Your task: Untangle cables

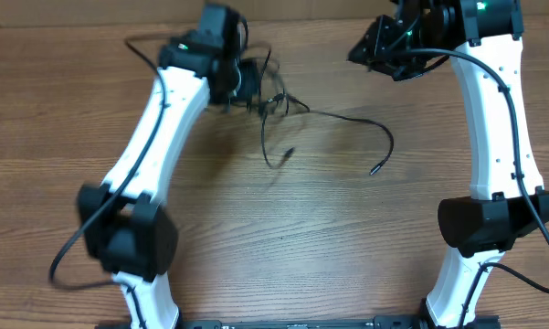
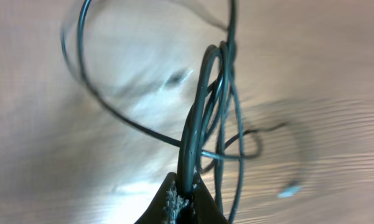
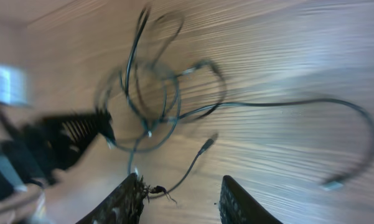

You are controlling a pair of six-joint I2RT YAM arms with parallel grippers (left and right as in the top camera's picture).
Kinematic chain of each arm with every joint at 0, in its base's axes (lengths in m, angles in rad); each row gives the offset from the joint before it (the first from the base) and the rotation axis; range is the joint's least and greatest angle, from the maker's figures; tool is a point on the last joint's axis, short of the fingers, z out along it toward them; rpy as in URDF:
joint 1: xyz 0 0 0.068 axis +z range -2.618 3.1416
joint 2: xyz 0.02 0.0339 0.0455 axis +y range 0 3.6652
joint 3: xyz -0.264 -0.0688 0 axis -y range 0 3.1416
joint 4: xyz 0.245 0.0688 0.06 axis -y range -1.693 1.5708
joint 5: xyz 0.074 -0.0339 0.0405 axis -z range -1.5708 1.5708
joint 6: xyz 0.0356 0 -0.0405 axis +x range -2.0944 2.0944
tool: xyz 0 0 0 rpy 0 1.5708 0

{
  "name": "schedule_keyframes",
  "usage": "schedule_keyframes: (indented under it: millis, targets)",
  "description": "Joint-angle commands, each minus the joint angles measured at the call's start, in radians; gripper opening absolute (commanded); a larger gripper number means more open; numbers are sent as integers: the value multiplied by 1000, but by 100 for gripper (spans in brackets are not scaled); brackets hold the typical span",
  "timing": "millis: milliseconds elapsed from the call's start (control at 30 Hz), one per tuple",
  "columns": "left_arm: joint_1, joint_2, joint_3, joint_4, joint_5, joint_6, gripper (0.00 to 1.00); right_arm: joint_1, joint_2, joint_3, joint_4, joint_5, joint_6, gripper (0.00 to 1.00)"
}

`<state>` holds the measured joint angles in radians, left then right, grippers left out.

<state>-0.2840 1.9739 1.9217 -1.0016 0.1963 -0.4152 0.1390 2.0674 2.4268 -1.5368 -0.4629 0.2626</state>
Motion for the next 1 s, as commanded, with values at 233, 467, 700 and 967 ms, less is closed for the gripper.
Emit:
schedule_keyframes:
  millis: [233, 467, 700, 967]
  targets:
    - [15, -204, 190, 1, 312, 277, 4, 14, -29, -4, 55, -405, -142, 39]
    - [100, -201, 190, -79, 401, 285, 4, 90, -29, -4, 71, -407, -138, 39]
    - [122, -201, 190, -110, 400, 180, 4, 187, -29, -4, 172, -320, 95, 43]
    - [122, -201, 190, -124, 418, 63, 4, 274, -14, -6, 262, -80, 412, 49]
